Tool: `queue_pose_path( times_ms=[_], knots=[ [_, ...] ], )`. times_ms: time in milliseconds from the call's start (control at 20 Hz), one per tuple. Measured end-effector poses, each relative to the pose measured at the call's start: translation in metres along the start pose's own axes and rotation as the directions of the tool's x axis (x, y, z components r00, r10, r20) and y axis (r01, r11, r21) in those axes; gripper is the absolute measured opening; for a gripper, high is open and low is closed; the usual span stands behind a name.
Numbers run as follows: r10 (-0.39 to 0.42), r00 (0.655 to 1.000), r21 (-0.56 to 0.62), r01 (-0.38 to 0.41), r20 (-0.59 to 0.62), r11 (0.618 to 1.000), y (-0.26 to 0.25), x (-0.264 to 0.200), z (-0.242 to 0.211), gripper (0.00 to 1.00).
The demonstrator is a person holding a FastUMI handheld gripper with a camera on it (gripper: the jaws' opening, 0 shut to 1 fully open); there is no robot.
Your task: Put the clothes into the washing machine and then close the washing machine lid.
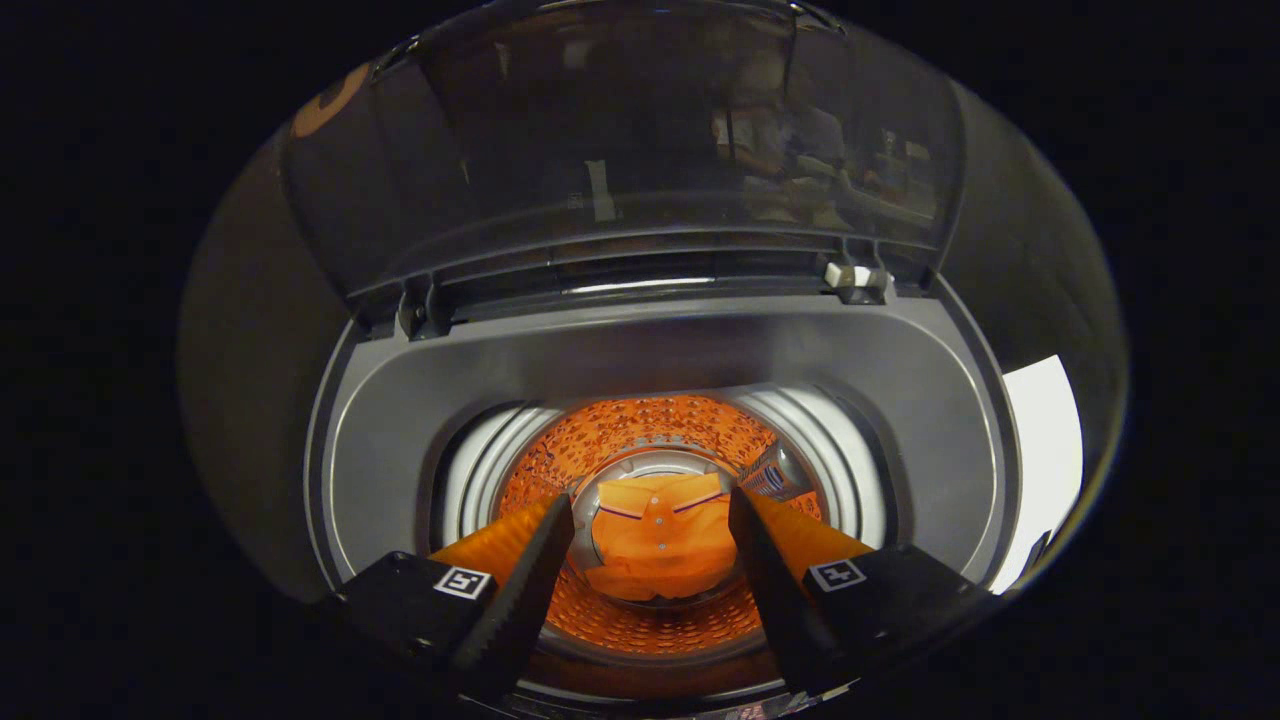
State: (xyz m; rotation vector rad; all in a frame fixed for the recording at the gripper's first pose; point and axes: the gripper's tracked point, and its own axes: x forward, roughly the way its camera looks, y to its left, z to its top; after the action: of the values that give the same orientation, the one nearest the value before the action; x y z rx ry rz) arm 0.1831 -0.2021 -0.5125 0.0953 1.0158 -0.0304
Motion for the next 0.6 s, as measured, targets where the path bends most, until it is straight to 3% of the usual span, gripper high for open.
queue_pose_path(
  times_ms=[600],
  knots=[
    [-0.027, 0.963, 0.012, 0.024, 0.269, 1.0, 0.0, -0.134, 0.067, 0.99]
  ],
)
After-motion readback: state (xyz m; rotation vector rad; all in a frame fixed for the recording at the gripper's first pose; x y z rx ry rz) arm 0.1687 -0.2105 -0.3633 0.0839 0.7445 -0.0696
